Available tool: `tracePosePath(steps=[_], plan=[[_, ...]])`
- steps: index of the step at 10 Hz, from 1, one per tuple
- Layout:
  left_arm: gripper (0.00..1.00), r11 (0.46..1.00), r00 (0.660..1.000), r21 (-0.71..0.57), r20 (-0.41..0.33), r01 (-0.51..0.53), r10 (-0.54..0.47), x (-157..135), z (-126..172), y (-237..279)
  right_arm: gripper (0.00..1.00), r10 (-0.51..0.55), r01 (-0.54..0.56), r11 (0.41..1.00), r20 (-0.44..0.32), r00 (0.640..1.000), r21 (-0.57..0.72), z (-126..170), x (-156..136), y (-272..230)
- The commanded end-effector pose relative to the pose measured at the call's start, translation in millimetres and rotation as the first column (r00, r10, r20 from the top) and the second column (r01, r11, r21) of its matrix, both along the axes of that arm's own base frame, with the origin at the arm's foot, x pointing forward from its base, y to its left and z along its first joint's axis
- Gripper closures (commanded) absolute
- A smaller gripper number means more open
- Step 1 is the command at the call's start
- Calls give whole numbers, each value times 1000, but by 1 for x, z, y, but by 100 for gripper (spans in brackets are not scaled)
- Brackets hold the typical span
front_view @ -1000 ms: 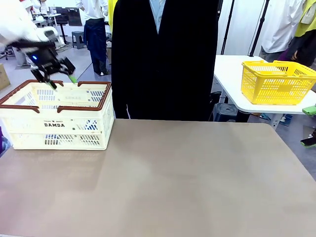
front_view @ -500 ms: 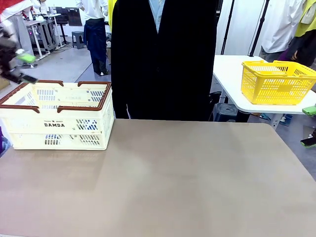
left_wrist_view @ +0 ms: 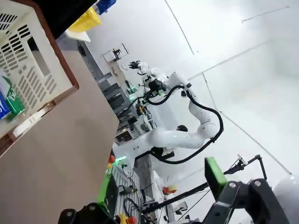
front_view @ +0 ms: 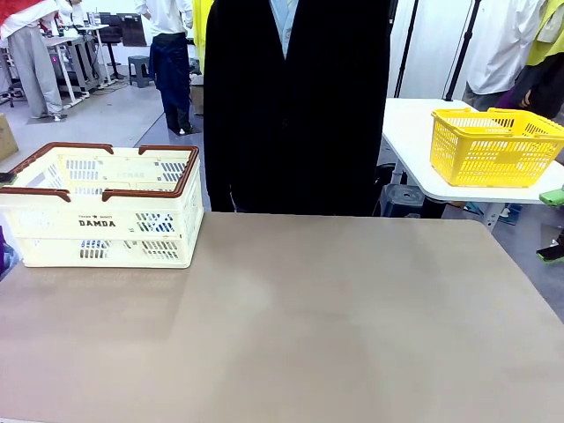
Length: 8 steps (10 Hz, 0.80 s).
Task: Place the drinks into the Shopping basket.
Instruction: Pick up one drink and place it into the Shopping basket.
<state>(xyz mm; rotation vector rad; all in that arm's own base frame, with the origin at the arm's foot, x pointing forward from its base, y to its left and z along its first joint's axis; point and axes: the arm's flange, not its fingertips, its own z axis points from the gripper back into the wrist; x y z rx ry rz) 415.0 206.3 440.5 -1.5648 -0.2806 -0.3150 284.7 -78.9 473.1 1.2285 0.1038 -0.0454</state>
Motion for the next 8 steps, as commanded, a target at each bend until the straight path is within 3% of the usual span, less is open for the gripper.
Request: tracePosePath(steps=[1, 8], plan=[[0, 1000, 1000, 22, 18, 3, -3, -2, 16, -9, 0, -6, 6, 1000, -8, 1000, 14, 6, 1, 2], [0, 1000, 1000, 22, 18, 3, -3, -2, 16, -9, 0, -6, 6, 1000, -8, 1000, 14, 6, 1, 2]])
